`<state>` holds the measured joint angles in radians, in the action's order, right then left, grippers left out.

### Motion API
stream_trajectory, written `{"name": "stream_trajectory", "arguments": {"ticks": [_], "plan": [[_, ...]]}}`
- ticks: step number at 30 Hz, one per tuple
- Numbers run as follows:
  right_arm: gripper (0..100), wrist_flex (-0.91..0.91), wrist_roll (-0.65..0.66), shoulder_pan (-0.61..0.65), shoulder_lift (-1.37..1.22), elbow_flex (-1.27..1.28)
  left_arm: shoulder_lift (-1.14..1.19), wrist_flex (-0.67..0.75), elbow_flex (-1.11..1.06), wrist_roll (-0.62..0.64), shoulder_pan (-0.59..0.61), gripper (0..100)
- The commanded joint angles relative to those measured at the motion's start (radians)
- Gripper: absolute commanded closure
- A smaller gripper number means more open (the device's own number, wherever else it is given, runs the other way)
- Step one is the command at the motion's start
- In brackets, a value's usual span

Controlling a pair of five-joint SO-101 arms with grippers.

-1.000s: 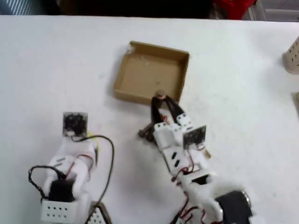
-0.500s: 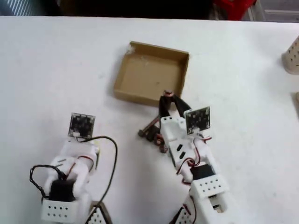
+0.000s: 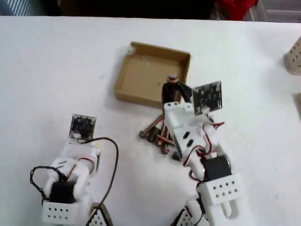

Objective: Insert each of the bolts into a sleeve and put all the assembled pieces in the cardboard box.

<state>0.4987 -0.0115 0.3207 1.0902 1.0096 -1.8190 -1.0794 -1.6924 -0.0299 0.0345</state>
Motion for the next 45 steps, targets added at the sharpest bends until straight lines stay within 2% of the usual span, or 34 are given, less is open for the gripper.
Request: {"name": "stream_trajectory", "arguments": {"ticks": [1,8,21,31,38,45], "plan": [[98.1,0.045,0.054,-0.054,-0.134,-0.193,-0.004,-0.005,0.0,-0.008,-0.005,93],[98.1,0.162,0.123,-0.099,-0.515,-0.456,-0.004,-0.005,0.0,-0.008,-0.004,93],[98.1,0.179,0.124,-0.091,-1.067,-0.85,-0.004,-0.005,0.0,-0.008,-0.004,93],[98.1,0.458,0.126,-0.09,-1.478,-1.295,-0.004,-0.005,0.0,-0.008,-0.004,93],[97.8,0.585,0.126,-0.096,-1.732,-1.585,-0.004,-0.005,0.0,-0.008,-0.004,93],[81.7,0.794,0.124,-0.094,-1.891,-1.85,-0.004,-0.005,0.0,-0.008,-0.004,93]]}}
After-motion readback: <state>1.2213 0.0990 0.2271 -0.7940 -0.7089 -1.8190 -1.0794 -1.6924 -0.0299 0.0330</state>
